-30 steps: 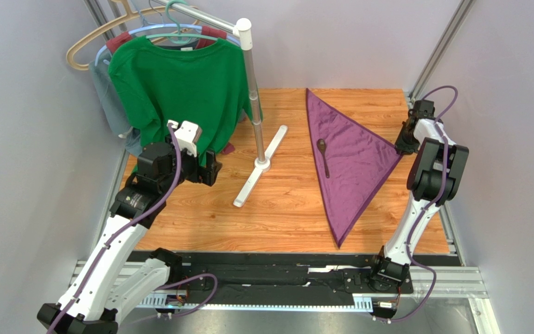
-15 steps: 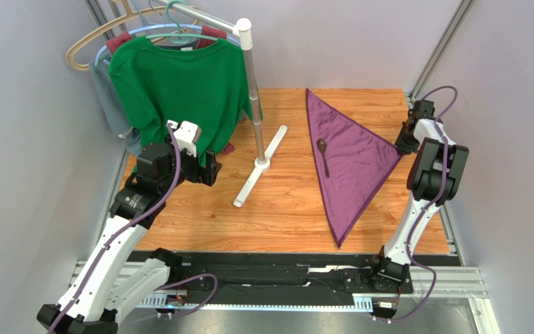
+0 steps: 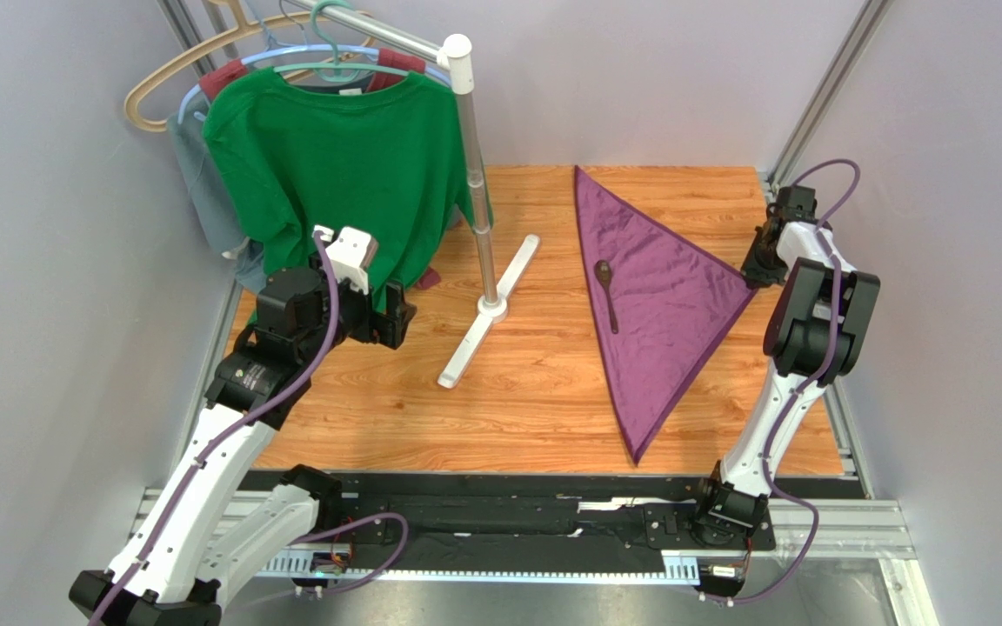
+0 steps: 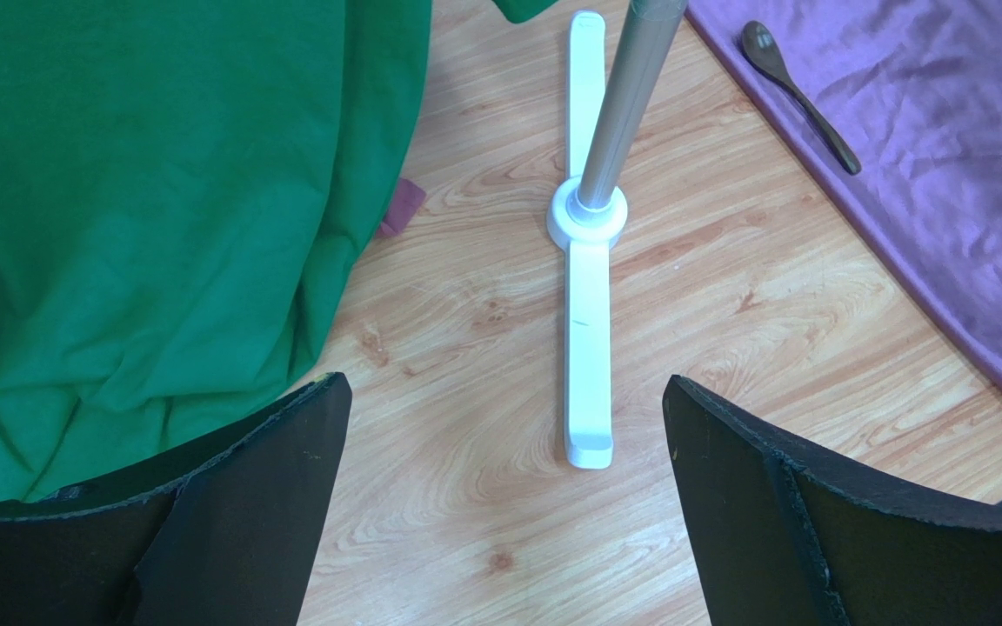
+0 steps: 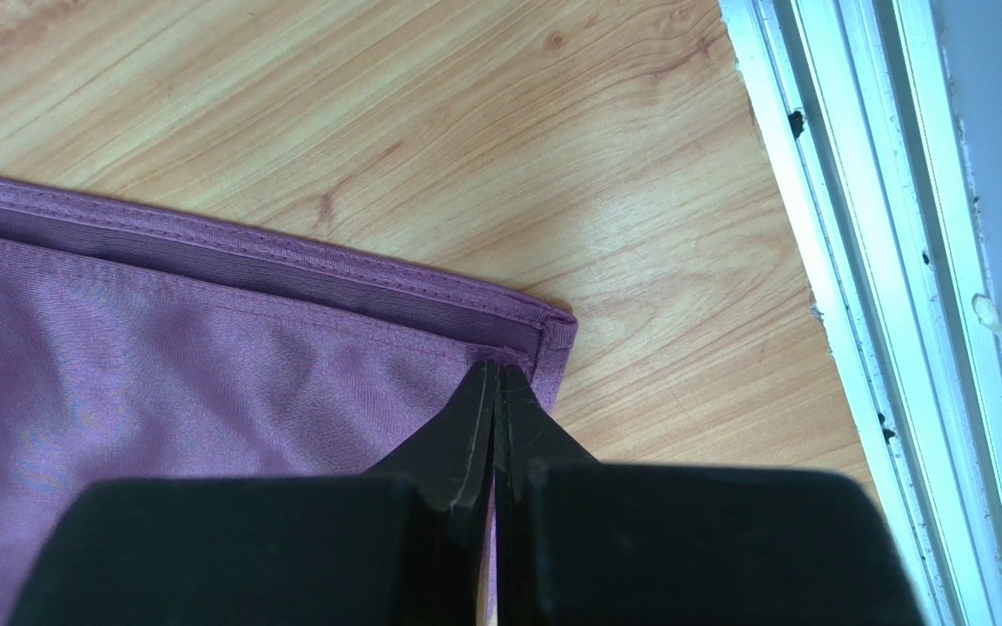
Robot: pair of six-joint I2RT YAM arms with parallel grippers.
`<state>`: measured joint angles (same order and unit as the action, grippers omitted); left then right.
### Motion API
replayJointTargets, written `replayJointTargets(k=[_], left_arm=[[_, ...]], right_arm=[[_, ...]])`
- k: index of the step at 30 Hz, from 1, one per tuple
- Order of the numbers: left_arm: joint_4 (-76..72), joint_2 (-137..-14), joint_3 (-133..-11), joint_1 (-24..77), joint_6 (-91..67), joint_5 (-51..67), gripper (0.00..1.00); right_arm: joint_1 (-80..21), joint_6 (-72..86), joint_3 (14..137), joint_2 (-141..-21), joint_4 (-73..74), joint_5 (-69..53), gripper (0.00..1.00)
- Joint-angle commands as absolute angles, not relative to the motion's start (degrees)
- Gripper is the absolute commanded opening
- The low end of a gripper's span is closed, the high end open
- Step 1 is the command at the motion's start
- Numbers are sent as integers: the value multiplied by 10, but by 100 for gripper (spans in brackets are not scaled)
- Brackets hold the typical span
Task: Fold the napkin, place the utensils inside, and roll it up
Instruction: Fold the napkin
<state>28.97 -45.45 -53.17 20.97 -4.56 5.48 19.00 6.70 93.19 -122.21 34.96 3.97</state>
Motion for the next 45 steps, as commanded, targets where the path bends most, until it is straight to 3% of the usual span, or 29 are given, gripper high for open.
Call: replayJointTargets(k=[1,9,18,36,45], left_arm=[[281,-446,-531,207,-39,55,99],[282,-446,-531,207,-38,55,99],[281,-446,-531,207,-38,55,99],[280,-449,-531,207,-38,58,99],[281,-447,-531,207,-39,62,99]], right_arm=[[199,71,957,-1208,343,36,0],[207,62,956,-1206,342,18,2],[223,69,943,-1210,323,-35,19],[234,63,939,-1229,318,-70,21],[233,58,933,-1225,323,-55,27]])
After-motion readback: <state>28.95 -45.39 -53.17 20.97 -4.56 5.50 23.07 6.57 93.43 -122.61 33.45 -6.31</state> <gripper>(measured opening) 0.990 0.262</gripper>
